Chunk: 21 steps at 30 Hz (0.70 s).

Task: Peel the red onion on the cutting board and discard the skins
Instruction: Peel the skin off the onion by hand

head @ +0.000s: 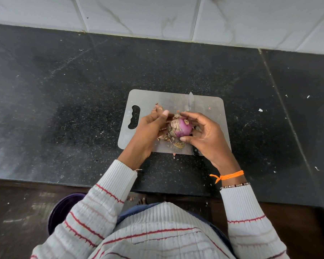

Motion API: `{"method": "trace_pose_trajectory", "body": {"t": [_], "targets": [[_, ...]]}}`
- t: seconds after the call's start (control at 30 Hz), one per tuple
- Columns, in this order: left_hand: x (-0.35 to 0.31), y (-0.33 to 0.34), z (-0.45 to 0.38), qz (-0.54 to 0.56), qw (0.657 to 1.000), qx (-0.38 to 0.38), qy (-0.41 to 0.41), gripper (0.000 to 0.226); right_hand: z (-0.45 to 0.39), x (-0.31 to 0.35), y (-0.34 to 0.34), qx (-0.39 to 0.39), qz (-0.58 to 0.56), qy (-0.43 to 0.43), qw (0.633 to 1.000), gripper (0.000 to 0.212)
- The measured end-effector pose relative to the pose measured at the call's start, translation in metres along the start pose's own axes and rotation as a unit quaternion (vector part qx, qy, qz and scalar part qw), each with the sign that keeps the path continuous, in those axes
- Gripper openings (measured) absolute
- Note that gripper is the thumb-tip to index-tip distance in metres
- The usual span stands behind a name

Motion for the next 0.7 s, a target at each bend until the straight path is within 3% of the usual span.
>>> {"method": "trace_pose_trajectory", "body": {"t": [0.07, 0.43, 0.6, 0.7], "targets": [[-0.0025, 0.0021, 0.0020, -0.026, 0.999, 0.031, -0.009, 0.015, -0.0002, -0.0005, -0.0008, -0.003, 0.004, -0.007, 1.000, 0.067], [-0.0026, 0.0015, -0.0008, -0.105, 0.994, 0.003, 0.022, 0.015, -0.0005, -0.0036, -0.0005, 0.013, 0.053, -0.016, 0.998, 0.065], [-0.0033, -0.0005, -0.0004, -0.055, 0.998, -0.022, 0.014, 0.018, -0.0010, -0.0035, -0.0014, 0.002, 0.047, -0.019, 0.999, 0.068], [-0.0075, -0.0026, 0.0006, -0.073, 0.997, 0.004, 0.035, 0.016, -0.0009, -0.0035, -0.0026, 0.001, 0.046, -0.025, 0.999, 0.068]]}}
Point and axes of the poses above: each hand's wrist, its own z-axis away from the middle knuckle, its own y-axis out of the palm, x = y × z, the point moved 1 cm from there along -z, towards the middle knuckle, and after that the axes turned 7 degrees about -y, right-handed, at the moved point
